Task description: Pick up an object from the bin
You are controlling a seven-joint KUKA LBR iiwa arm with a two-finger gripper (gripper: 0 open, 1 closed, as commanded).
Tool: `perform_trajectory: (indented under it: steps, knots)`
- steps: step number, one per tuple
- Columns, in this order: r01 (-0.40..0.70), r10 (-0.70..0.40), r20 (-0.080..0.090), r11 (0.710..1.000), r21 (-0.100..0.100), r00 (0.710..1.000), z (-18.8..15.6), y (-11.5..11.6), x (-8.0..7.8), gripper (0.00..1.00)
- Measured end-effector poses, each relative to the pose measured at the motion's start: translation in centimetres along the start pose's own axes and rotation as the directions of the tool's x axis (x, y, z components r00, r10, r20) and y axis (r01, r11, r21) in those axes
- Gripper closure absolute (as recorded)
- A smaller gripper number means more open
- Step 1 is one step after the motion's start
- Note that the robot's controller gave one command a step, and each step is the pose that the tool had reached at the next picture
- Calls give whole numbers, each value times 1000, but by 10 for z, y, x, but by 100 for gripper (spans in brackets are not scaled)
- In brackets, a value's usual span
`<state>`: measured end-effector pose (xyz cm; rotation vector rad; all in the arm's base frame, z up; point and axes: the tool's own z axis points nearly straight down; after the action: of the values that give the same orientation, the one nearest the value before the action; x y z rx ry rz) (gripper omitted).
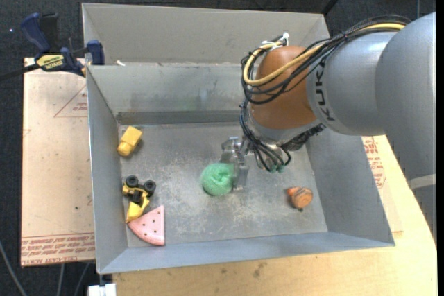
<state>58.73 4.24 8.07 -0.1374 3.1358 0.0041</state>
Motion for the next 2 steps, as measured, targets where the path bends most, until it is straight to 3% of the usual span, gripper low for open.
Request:
perform_trajectory:
  steps: [1, 2]
  knots:
    - [0, 0, 0, 1000, 0, 1000, 0, 0, 0, 0]
    - [0, 0, 0, 1000, 0, 1000, 0, 0, 0, 100]
